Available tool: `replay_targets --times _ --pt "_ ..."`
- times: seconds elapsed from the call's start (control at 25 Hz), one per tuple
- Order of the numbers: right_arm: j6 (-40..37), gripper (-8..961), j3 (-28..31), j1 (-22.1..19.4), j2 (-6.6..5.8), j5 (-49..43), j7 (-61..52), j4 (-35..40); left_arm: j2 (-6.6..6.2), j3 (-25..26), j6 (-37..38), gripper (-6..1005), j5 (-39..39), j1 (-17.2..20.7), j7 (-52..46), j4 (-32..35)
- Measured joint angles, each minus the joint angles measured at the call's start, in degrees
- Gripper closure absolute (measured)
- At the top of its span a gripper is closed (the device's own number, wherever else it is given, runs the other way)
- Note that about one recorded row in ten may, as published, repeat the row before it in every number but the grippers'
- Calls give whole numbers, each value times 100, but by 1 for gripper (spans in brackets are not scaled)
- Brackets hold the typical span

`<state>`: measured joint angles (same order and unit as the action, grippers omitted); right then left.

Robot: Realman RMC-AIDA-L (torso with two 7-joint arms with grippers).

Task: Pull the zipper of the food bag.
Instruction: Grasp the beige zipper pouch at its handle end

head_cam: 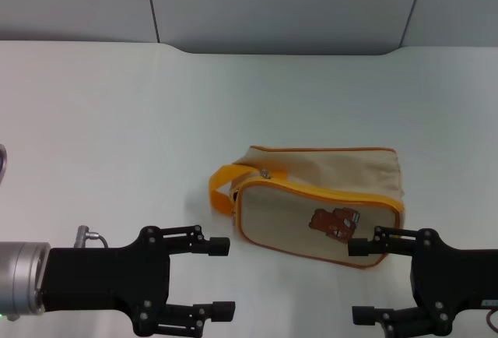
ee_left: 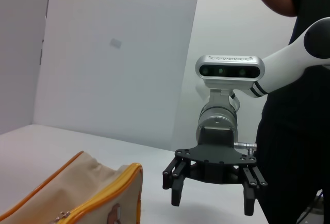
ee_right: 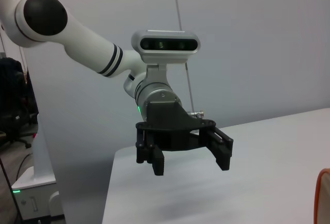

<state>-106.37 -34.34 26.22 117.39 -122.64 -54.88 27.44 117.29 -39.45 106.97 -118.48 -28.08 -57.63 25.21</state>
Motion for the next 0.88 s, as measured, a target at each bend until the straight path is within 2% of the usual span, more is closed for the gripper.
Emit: replay_targets --times 0.88 --pt "82 123 16 -3 21 6 19 -1 22 15 17 226 -3 35 49 2"
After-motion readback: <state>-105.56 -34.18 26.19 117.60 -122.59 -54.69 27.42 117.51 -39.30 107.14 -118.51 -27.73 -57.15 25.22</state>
